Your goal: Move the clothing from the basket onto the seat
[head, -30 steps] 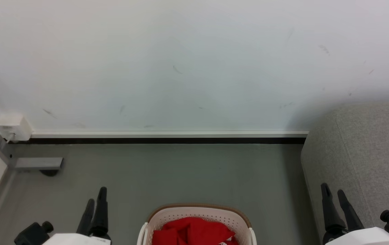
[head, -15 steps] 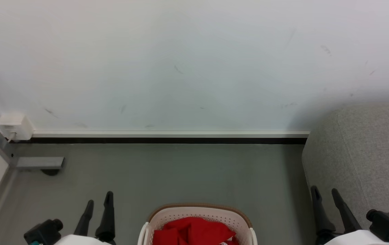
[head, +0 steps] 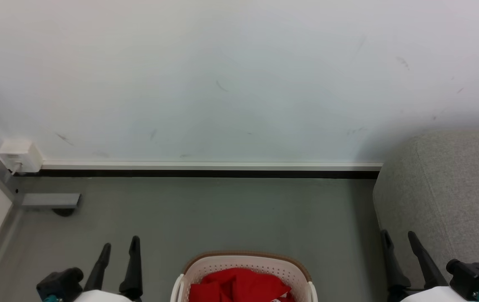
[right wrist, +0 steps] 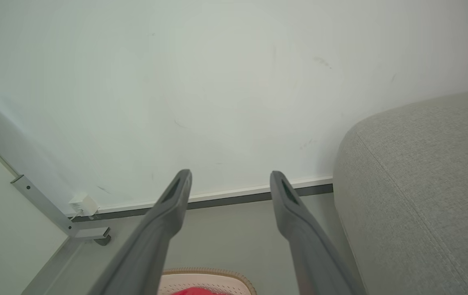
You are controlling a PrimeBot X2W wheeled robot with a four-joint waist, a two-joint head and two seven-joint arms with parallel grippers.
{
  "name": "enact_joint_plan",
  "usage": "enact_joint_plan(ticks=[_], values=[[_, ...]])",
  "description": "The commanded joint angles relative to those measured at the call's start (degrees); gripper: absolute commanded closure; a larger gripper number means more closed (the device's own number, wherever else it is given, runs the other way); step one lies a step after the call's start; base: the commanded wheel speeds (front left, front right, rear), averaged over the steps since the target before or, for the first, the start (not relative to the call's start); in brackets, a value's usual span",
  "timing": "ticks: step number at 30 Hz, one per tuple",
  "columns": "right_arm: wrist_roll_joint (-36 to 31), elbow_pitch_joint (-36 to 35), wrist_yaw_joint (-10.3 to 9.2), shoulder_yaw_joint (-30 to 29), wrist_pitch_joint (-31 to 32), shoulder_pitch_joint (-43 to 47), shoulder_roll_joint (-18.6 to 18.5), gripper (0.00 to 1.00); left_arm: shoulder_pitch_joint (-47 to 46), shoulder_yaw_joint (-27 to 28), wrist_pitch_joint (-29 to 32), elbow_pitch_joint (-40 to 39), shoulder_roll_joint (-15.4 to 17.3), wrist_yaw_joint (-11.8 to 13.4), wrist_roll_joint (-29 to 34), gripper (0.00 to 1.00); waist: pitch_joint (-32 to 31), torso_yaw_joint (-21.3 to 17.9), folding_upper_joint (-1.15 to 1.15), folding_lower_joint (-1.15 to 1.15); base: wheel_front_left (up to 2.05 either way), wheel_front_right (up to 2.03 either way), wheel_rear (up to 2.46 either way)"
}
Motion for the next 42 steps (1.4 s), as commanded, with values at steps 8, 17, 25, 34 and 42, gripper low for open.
enact_joint_plan(ticks=[8, 17, 25, 34, 42], values=[[-3.92, 0.58, 0.27, -1.0, -1.69, -0.19, -0.62, 0.0, 0.39, -0.53, -1.7, -0.35, 1.34, 0.72, 5.12, 0.0, -0.13, -0.01, 0.0, 0.0, 0.0, 0.0, 0.0], [-7.34, 1.53, 0.27, -1.47, -2.74, -0.02, -0.64, 0.0, 0.92, -0.41, -2.75, 0.38, 1.9, 0.79, 9.14, 0.0, -0.23, -0.07, 0.0, 0.0, 0.0, 0.0, 0.0], [-8.28, 2.4, 0.29, -0.98, -3.75, 0.54, -0.65, 0.0, 1.39, 1.17, -3.75, 0.35, 1.28, 0.32, 11.2, 0.0, -0.35, 0.12, 0.0, 0.0, 0.0, 0.0, 0.0], [-9.3, 3.34, 0.25, -0.96, -4.83, 0.37, -0.67, 0.0, 1.54, 2.98, -4.98, 1.62, 0.67, -1.37, 14.18, 0.0, -0.18, 0.06, 0.0, 0.0, 0.0, 0.0, 0.0], [-12.1, 3.75, 0.26, -1.23, -5.68, 0.45, -0.67, 0.0, 1.16, 3.9, -5.76, 3.03, -0.08, -2.7, 16.96, 0.0, -0.14, 0.12, 0.0, 0.0, 0.0, 0.0, 0.0]])
